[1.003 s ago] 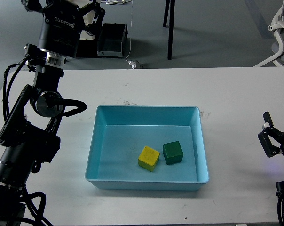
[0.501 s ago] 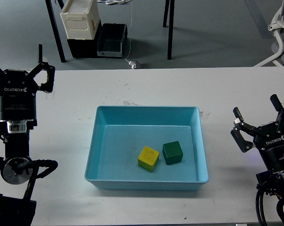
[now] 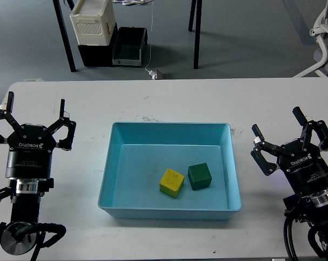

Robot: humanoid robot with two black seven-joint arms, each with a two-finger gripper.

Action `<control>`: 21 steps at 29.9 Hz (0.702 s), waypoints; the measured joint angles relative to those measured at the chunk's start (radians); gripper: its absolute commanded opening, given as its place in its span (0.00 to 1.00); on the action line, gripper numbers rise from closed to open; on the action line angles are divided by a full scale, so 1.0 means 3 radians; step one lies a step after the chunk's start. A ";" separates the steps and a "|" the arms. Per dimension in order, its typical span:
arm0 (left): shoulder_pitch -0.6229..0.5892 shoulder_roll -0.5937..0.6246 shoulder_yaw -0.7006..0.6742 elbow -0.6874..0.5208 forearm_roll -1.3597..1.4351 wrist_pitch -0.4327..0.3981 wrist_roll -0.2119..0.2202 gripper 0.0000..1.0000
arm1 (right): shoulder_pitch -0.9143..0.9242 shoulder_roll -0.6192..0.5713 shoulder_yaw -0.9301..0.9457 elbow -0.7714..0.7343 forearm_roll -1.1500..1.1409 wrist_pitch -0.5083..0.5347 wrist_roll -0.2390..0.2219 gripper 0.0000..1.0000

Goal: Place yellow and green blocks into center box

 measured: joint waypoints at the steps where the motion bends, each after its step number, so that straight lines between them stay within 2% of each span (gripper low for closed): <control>1: 0.0020 0.0000 0.0043 0.0000 0.0000 0.0000 0.0003 1.00 | 0.0016 0.0000 -0.0003 -0.0019 -0.0007 0.0000 0.0000 1.00; 7: 0.0126 0.0000 0.0304 0.0000 0.0000 0.0000 0.0005 1.00 | 0.0071 0.0000 0.0012 -0.0100 -0.0015 0.0003 0.0007 1.00; 10: 0.0148 0.0000 0.0403 0.0000 -0.0006 0.0000 0.0006 1.00 | 0.0072 0.0000 0.0026 -0.0102 -0.0015 0.0008 0.0065 1.00; 14: 0.0166 0.0000 0.0440 0.0006 -0.0125 0.0000 0.0016 1.00 | 0.0073 0.0000 0.0028 -0.0105 -0.0015 0.0010 0.0125 1.00; 21: 0.0158 0.0000 0.0459 0.0029 -0.0291 0.0000 0.0061 1.00 | 0.0073 0.0000 0.0049 -0.0111 -0.0018 0.0009 0.0133 1.00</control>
